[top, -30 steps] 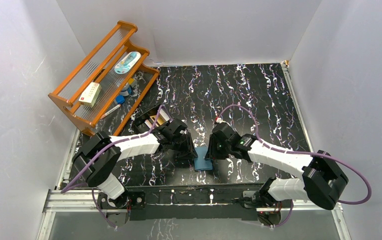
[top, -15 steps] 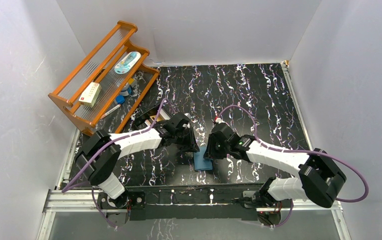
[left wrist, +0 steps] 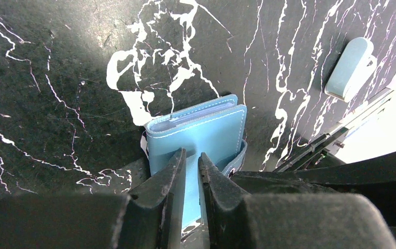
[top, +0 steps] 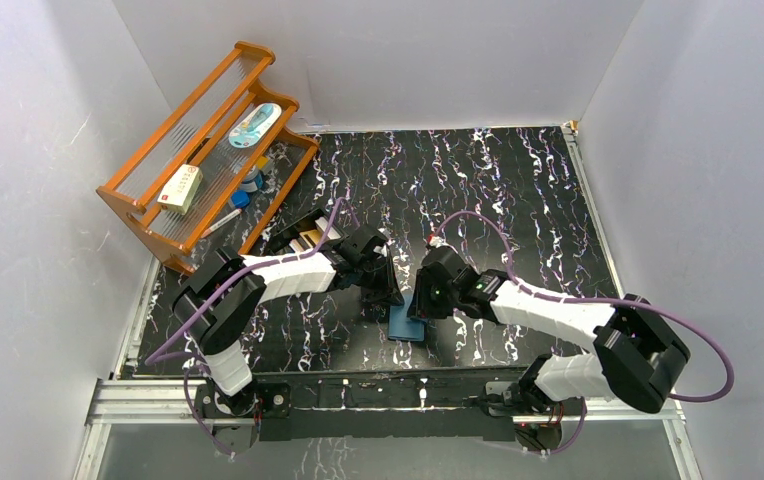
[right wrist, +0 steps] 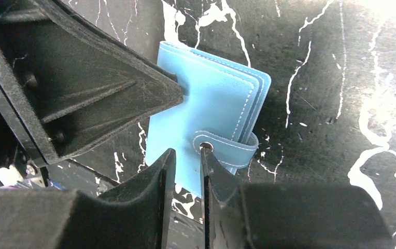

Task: Put the credit cards into the card holder
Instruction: Close the card holder at the center of the board.

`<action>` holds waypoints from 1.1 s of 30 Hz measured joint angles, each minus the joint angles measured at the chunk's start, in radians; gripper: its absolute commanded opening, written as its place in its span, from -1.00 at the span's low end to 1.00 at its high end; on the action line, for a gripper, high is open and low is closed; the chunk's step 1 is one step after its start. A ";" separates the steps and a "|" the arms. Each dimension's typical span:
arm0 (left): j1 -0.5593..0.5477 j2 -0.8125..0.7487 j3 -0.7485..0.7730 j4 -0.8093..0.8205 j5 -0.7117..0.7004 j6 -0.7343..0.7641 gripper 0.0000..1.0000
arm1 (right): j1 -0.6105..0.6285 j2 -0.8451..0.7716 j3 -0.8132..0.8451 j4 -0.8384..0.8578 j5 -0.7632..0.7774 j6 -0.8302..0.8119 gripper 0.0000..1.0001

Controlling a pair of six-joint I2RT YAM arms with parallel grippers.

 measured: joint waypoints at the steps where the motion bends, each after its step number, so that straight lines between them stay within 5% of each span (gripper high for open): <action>1: 0.000 0.000 0.000 0.001 0.000 0.000 -0.71 | 0.000 -0.003 0.000 -0.006 0.005 -0.003 -0.36; 25: 0.001 -0.004 -0.015 0.016 -0.005 -0.043 -0.65 | -0.006 -0.003 0.000 -0.020 0.054 -0.014 -0.39; 33: -0.001 -0.010 -0.018 0.022 -0.004 -0.067 -0.48 | -0.006 0.024 -0.003 0.003 0.050 -0.008 -0.39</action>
